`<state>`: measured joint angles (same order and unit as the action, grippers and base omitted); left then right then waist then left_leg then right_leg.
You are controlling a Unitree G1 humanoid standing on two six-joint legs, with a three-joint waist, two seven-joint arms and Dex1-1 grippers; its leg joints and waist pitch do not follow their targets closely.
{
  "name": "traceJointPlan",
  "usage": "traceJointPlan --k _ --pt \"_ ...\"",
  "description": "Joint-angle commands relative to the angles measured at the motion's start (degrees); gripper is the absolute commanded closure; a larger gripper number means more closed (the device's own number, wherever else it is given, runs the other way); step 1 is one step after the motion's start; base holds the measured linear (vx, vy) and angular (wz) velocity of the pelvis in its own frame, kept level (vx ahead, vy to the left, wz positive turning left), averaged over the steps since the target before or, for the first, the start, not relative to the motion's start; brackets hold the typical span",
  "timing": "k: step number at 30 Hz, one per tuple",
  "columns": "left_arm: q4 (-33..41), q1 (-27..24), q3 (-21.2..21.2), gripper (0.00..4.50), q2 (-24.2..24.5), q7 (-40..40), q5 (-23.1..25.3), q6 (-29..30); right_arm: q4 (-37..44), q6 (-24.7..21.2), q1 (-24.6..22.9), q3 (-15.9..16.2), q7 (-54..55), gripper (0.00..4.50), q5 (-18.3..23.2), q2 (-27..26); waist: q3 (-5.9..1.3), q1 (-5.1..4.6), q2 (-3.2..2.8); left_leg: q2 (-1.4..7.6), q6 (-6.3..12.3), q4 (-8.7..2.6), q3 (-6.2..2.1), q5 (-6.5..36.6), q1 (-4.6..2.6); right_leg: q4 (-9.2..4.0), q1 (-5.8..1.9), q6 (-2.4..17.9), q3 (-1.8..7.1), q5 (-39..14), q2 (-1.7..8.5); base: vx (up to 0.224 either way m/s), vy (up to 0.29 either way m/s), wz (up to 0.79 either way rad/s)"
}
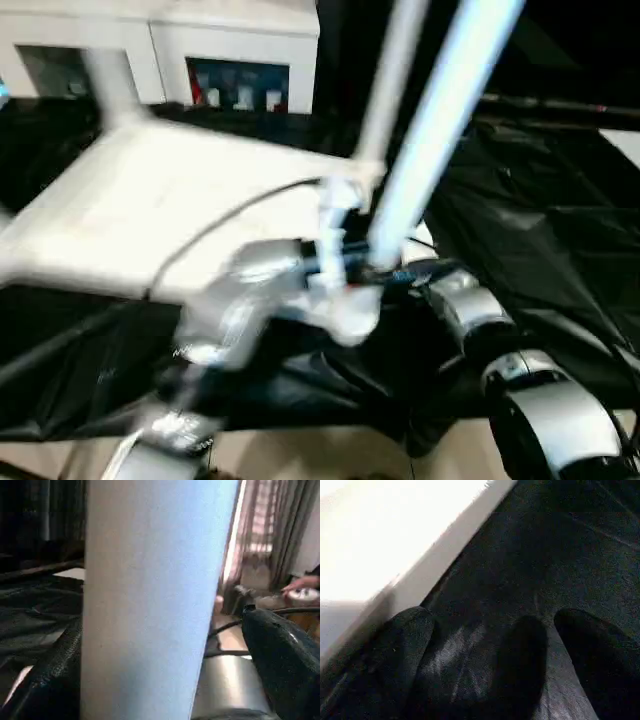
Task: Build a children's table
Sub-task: Rotate table base
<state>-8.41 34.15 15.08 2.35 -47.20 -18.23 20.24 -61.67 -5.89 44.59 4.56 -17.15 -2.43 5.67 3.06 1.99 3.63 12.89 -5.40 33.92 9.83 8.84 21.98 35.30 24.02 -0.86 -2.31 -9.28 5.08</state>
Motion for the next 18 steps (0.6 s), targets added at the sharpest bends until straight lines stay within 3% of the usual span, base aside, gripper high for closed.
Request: traceJointPlan --k 1,8,10,11,12,18 --pt "-4.23 1.34 1.43 0.0 -0.49 3.79 4.5 -2.39 -0.88 1.27 1.19 0.09 0.09 0.0 -0.01 -1.09 -4.31 0.53 -0.36 -0.55 0.14 -3.65 0.84 14.23 -0.63 -3.61 -3.22 11.0 1.07 -9.1 1.25 0.0 0.0 0.0" --pt "-6.05 -1.51 2.04 0.0 4.72 4.78 9.72 -7.4 0.6 2.16 0.19 -2.3 -0.96 0.0 0.86 3.48 -4.39 1.2 -0.52 -0.34 0.58 -3.61 0.9 13.12 -0.96 -3.25 -3.14 12.44 1.0 -6.91 1.28 0.0 0.0 0.0" --pt "-4.71 -2.57 3.27 0.0 6.89 2.3 9.43 -4.27 1.81 2.11 -0.45 -2.34 -2.41 0.0 1.0 4.7 -4.35 1.72 -0.57 -0.33 0.33 -3.61 0.98 13.46 -1.05 -3.17 -3.1 12.44 1.05 -7.16 1.32 0.0 0.0 0.0" --pt "-2.9 -3.62 5.07 0.0 9.53 -2.39 7.83 1.02 3.3 1.96 -1.23 -2.28 -4.54 0.0 1.21 5.93 -4.32 1.75 -0.5 -0.38 0.24 -3.6 1.05 13.54 -1.1 -3.11 -3.06 12.41 1.03 -7.41 1.27 0.0 0.0 0.0" --pt "-2.3 -4.55 5.63 0.0 10.74 -3.8 7.88 1.13 4.92 1.85 -2.09 -2.12 -6.18 0.0 1.22 7.08 -4.26 1.9 -0.54 -0.32 0.23 -3.64 1.03 13.76 -1.11 -3.06 -2.93 12.52 1.05 -7.94 1.3 0.0 0.0 0.0" --pt "-6.42 -6.46 7.7 0.0 16.09 -6.78 13.12 -7.48 19.99 -1.54 -10.38 -0.19 -18.16 0.0 2.21 15.09 -4.11 2.95 -0.74 -0.35 -0.08 -3.9 0.86 15.56 -1.13 -3.77 -3.17 10.73 1.12 -9.84 1.19 0.0 0.0 0.0"
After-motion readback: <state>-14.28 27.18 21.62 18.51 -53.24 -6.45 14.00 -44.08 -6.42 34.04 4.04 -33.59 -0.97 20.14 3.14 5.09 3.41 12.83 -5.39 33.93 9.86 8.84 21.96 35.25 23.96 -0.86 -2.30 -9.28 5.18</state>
